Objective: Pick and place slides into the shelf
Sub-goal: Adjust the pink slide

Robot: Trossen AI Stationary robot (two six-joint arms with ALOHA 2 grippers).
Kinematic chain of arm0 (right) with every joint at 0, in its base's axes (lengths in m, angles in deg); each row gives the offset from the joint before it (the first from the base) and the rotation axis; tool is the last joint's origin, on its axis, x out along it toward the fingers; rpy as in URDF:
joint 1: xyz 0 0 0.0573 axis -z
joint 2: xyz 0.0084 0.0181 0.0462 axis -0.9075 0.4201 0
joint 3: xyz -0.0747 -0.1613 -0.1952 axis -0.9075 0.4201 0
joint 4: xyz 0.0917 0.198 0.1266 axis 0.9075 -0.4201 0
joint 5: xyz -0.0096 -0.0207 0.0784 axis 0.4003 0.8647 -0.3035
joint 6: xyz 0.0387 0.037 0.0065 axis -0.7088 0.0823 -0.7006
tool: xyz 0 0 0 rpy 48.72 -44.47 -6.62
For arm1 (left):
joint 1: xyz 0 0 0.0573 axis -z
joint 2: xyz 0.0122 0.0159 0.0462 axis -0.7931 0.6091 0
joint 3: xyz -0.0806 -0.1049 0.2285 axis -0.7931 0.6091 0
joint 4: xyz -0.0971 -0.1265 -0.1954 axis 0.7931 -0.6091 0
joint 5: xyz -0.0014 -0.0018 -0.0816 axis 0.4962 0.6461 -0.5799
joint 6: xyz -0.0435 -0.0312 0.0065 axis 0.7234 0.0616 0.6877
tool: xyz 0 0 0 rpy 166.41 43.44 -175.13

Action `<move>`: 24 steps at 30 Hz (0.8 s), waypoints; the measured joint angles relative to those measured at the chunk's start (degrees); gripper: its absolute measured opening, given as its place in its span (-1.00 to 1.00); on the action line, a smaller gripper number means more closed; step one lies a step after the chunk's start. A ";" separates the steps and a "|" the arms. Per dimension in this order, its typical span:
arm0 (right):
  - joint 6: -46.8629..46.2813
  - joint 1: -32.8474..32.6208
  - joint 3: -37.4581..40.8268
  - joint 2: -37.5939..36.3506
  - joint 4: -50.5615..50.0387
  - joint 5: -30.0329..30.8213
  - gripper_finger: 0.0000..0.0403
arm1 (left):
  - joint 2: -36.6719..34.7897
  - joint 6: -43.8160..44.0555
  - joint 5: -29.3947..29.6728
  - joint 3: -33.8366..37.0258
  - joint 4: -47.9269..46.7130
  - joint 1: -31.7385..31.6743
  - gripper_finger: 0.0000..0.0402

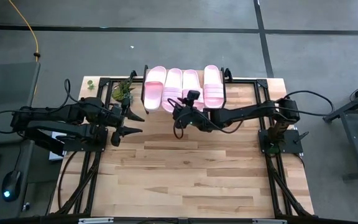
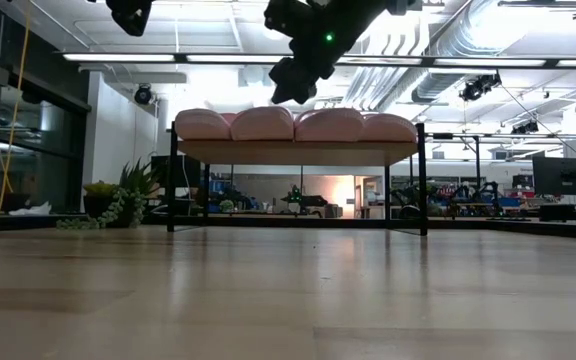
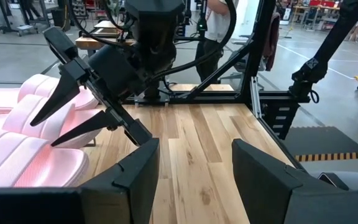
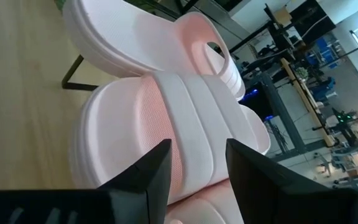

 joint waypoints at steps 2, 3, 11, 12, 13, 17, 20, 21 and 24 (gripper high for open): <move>0.00 0.15 0.00 0.00 -0.06 -0.80 -0.29 | 0.00 0.00 0.00 0.00 0.02 0.00 -0.08; 0.00 0.19 0.00 0.00 -0.04 -1.14 -0.29 | 0.00 0.00 -0.01 0.00 0.03 0.00 -0.08; 2.06 0.79 -0.04 2.56 0.83 -0.67 -0.29 | -0.02 0.02 -0.01 0.00 0.26 0.00 -0.08; 2.22 1.01 -0.04 3.09 1.27 -0.59 -0.29 | 0.00 0.02 -0.03 0.00 0.37 0.00 -0.08; 2.53 1.20 -0.04 3.56 1.42 -0.02 -0.29 | 0.00 0.02 -0.03 0.00 0.37 -0.02 -0.08; 2.81 1.60 -0.04 4.82 3.87 2.41 -0.29 | 0.00 0.09 -0.37 0.00 0.56 0.00 -0.08; 2.95 1.85 -0.04 4.92 4.65 2.57 -0.29 | -0.02 0.07 -0.45 0.00 0.55 0.00 -0.08; 2.93 1.91 -0.04 4.92 4.72 2.62 -0.29 | -0.02 0.07 -0.45 0.00 0.57 0.00 -0.08; 3.62 1.93 -0.04 4.94 5.64 3.71 -0.29 | -0.02 0.01 -0.45 0.00 0.57 0.00 -0.08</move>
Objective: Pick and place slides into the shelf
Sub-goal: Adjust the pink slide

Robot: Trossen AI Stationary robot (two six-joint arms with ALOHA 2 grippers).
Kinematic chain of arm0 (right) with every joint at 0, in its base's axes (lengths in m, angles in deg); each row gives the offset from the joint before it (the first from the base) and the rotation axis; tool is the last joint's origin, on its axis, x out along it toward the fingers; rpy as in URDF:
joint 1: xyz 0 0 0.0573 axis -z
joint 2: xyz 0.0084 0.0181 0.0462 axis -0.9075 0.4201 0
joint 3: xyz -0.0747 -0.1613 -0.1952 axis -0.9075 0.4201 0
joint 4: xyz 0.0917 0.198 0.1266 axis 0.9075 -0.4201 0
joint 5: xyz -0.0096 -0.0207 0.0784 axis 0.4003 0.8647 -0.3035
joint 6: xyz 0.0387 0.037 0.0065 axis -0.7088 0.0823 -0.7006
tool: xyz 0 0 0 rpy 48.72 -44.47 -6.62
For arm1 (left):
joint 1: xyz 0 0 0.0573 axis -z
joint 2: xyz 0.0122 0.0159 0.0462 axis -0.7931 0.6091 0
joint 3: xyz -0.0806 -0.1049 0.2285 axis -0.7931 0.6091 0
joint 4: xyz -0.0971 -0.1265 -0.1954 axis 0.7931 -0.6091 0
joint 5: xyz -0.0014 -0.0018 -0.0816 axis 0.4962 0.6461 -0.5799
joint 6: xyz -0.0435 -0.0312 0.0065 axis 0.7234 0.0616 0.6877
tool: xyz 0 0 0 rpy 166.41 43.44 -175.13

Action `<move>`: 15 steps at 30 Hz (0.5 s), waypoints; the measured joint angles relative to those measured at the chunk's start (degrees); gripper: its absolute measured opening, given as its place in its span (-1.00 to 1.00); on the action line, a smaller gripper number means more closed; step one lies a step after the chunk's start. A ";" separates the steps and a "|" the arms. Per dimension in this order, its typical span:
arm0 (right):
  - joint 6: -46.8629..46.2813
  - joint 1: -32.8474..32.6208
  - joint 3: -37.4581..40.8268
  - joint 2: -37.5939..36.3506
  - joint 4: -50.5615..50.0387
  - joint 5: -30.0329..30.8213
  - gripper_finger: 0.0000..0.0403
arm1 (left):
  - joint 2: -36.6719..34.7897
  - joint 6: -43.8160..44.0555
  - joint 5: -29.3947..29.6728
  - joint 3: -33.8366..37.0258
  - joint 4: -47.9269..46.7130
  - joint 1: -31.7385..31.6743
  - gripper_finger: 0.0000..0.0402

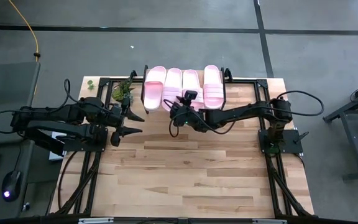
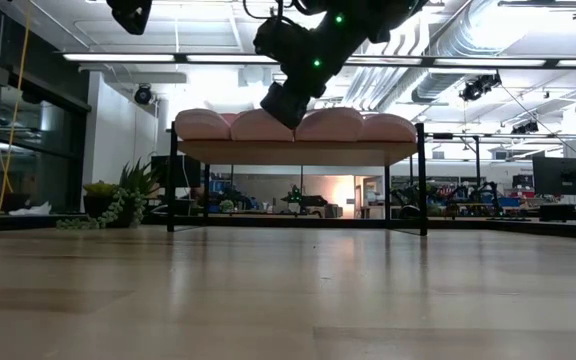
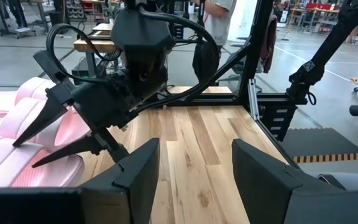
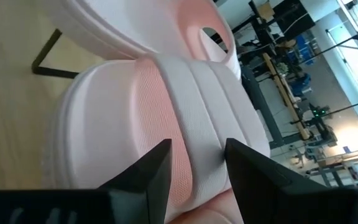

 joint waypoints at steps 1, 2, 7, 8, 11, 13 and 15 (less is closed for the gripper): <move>0.39 0.00 0.00 0.00 0.21 0.20 -0.29 | 0.01 -0.01 0.00 0.00 -0.01 0.00 -0.08; 0.63 0.01 0.00 0.00 0.40 0.36 -0.29 | 0.02 -0.01 0.00 0.00 -0.01 0.00 -0.08; 0.86 0.04 0.00 0.00 1.56 0.61 -0.29 | 0.02 -0.01 0.00 0.00 0.00 0.00 -0.08; 0.77 0.04 0.00 0.00 1.56 0.60 -0.29 | 0.02 -0.01 0.00 0.00 -0.02 0.00 -0.08; 0.01 0.02 0.00 0.00 1.56 1.22 -0.29 | 0.02 -0.01 0.00 0.00 -0.01 0.00 -0.08; -0.87 0.01 0.00 0.00 1.56 2.29 -0.29 | 0.02 -0.01 0.00 0.00 -0.02 0.00 -0.08; -0.98 0.00 0.00 0.00 1.56 2.69 -0.29 | 0.02 0.01 0.00 0.00 -0.02 0.00 -0.08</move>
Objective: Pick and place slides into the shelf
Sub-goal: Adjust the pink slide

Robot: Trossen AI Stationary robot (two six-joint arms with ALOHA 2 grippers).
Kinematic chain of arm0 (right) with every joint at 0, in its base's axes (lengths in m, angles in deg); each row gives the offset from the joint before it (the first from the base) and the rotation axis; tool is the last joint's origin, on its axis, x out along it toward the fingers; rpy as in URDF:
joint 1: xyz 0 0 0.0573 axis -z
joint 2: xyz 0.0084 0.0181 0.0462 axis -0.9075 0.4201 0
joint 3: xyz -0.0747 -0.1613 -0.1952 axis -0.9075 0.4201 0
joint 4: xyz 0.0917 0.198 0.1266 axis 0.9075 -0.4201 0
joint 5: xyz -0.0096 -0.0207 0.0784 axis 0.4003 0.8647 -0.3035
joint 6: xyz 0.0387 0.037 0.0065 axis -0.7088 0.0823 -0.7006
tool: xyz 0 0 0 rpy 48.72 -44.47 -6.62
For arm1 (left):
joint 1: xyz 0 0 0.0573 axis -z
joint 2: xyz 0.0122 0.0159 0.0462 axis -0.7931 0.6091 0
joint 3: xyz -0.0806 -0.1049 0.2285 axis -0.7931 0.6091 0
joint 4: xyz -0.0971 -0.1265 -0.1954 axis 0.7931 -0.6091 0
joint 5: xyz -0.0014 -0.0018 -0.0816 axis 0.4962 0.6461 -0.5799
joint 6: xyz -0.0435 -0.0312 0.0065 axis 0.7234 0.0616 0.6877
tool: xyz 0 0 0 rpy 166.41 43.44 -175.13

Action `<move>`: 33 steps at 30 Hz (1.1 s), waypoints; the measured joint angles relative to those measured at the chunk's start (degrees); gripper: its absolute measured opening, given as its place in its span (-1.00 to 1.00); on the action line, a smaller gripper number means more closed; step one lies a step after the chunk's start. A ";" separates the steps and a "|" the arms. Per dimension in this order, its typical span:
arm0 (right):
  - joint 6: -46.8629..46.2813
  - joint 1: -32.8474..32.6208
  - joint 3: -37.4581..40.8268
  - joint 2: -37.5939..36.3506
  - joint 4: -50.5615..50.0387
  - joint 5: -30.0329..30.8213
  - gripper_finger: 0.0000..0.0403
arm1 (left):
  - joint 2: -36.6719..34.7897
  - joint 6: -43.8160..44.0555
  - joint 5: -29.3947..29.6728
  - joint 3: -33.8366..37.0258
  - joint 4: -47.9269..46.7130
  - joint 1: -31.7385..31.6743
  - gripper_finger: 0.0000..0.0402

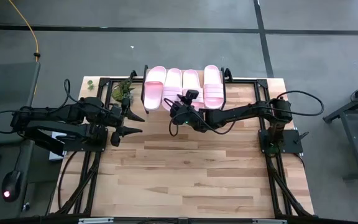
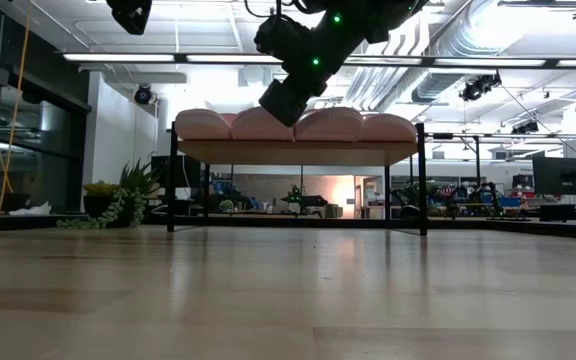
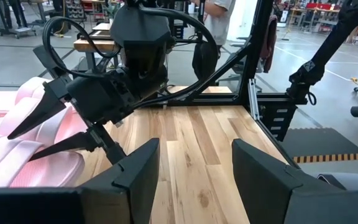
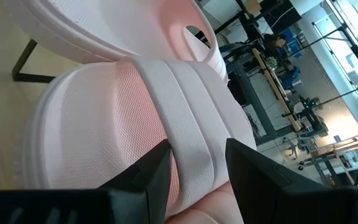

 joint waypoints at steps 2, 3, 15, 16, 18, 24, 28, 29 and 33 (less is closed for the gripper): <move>0.09 0.02 0.00 0.00 0.00 0.24 -0.29 | 0.00 0.20 -0.02 0.00 0.02 0.00 -0.08; 0.04 0.02 0.00 0.00 0.00 0.25 -0.29 | 0.00 0.35 -0.01 0.00 0.00 0.00 -0.08; -2.20 0.00 0.02 0.00 0.00 -2.43 -0.77 | 0.00 0.37 -0.02 0.00 0.02 0.00 -0.08; -2.93 0.00 0.02 0.01 0.00 -2.85 -0.86 | 0.00 0.37 -0.02 0.00 0.01 0.00 -0.08; -4.07 0.00 0.02 0.01 0.00 -3.97 -0.96 | 0.00 0.37 -0.02 0.00 0.00 0.00 -0.08; -5.62 0.00 0.02 0.02 -0.22 -3.38 -0.97 | 0.00 0.37 -0.02 0.00 0.02 0.00 -0.08; -5.02 -0.09 -0.03 0.00 0.06 -2.85 -0.97 | 0.00 0.37 -0.02 0.00 0.02 -0.01 -0.08; -5.16 -0.09 -0.23 0.02 -0.10 -2.56 -0.98 | -0.02 0.37 -0.02 0.00 0.01 0.00 -0.08; -4.20 -0.15 -1.81 0.02 -0.40 -2.49 -0.99 | 0.00 0.37 -0.02 0.00 0.00 0.00 -0.08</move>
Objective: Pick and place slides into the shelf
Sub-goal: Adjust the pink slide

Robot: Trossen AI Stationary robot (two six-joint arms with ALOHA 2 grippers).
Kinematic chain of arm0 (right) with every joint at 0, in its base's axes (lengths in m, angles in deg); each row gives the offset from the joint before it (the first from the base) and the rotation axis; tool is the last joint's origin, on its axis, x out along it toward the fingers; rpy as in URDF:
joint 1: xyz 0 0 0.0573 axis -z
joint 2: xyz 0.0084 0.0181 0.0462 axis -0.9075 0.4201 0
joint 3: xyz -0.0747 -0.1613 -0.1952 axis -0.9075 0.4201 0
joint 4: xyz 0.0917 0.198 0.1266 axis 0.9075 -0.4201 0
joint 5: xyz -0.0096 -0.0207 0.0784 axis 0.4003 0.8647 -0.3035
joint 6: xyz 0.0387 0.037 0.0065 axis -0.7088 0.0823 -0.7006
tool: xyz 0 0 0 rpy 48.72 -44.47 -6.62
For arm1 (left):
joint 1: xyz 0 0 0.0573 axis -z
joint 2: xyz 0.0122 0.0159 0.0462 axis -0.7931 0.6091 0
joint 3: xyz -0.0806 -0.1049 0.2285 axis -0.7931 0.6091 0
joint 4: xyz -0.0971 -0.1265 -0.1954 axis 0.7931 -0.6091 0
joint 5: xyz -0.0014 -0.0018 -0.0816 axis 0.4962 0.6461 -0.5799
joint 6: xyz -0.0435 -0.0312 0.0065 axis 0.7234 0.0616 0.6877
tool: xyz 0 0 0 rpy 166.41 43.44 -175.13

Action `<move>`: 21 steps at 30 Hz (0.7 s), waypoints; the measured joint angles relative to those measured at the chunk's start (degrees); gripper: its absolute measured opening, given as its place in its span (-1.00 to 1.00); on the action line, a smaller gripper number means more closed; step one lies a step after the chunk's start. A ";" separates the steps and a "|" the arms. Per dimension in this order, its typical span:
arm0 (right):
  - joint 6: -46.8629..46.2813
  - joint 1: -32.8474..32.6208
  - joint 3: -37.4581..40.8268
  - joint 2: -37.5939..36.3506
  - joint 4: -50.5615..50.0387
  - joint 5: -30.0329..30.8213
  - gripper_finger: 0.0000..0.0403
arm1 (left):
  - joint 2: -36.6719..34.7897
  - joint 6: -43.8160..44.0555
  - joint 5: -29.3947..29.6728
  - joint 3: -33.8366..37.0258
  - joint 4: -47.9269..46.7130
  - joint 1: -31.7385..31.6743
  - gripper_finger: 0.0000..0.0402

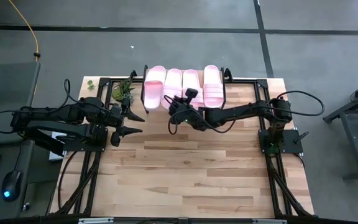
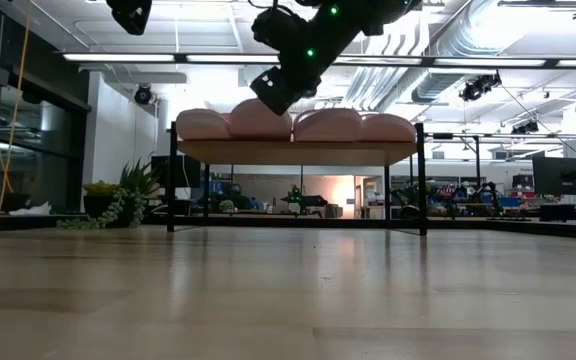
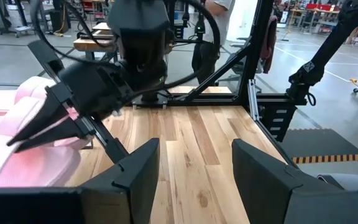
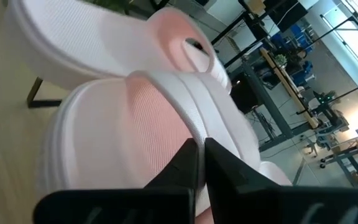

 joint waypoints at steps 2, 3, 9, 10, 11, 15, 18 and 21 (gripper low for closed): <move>0.43 0.03 -1.04 0.00 -0.33 0.00 -0.99 | 0.00 0.00 0.00 0.00 0.01 0.00 -0.08; 0.77 0.02 -1.52 0.00 -0.50 0.11 -0.99 | 0.00 0.00 0.00 0.00 0.00 0.00 -0.08; 1.09 -0.07 -4.56 0.02 -4.79 1.34 -1.00 | 0.00 0.00 0.00 0.00 0.00 0.00 -0.08; 1.09 -0.19 -5.00 0.02 -5.91 1.71 -1.00 | 0.00 0.00 0.00 0.00 0.00 0.00 -0.08; 1.09 -0.26 -5.40 0.02 -6.98 2.35 -1.00 | 0.00 0.00 0.00 0.00 0.00 -0.01 -0.08; 0.27 -0.70 -7.35 0.02 -9.88 4.44 -1.00 | -0.01 0.00 0.00 0.00 0.00 -0.01 -0.08; -0.95 -0.96 -8.70 0.02 -10.76 4.04 -1.00 | 0.00 0.00 0.00 0.00 -0.01 0.00 -0.08; -0.91 -1.41 -10.31 0.02 -11.42 3.94 -1.00 | 0.00 0.00 0.00 0.00 -0.02 0.00 -0.08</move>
